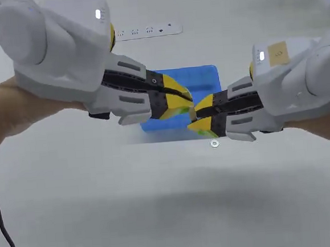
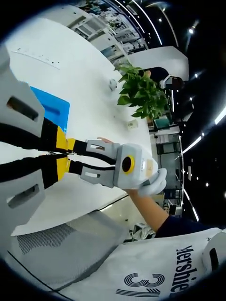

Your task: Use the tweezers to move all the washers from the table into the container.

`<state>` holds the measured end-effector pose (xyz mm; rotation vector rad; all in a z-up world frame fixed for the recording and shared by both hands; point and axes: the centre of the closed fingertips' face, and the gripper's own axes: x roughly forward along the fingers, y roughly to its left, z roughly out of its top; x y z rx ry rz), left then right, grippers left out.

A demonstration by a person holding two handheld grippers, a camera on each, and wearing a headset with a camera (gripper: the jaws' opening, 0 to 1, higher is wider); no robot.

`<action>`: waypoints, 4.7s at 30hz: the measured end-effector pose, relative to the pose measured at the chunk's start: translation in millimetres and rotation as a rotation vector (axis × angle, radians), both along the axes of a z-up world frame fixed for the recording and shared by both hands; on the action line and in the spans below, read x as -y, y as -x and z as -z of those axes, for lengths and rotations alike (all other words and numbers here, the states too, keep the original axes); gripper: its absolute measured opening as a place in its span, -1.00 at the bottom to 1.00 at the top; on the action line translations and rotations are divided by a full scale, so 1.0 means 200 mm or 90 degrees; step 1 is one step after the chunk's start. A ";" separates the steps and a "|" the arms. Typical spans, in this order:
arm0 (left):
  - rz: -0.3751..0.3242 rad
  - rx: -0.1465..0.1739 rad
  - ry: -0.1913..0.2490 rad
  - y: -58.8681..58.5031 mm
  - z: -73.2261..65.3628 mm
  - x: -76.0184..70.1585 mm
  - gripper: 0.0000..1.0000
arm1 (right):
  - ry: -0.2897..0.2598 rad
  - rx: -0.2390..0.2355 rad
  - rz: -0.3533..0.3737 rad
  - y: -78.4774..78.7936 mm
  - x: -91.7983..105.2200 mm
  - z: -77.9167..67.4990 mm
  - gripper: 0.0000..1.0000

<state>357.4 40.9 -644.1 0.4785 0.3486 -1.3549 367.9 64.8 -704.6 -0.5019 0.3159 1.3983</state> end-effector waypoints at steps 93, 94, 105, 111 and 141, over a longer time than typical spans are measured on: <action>0.000 0.039 0.005 -0.02 -0.04 0.12 -0.87 | 0.059 0.087 0.001 -0.07 0.11 -0.04 -0.77; 0.003 0.036 0.004 0.01 -0.03 0.13 -0.87 | 0.060 0.082 0.002 -0.03 0.12 -0.03 -0.77; 0.008 0.020 0.004 0.14 0.08 0.21 -0.87 | 0.067 0.050 0.011 0.10 0.18 0.07 -0.77; -0.007 -0.005 0.007 0.16 0.16 0.20 -0.87 | 0.077 0.029 0.002 0.14 0.18 0.17 -0.77; -0.024 -0.062 -0.013 0.03 0.34 0.20 -0.87 | 0.071 -0.021 0.028 0.02 0.20 0.34 -0.76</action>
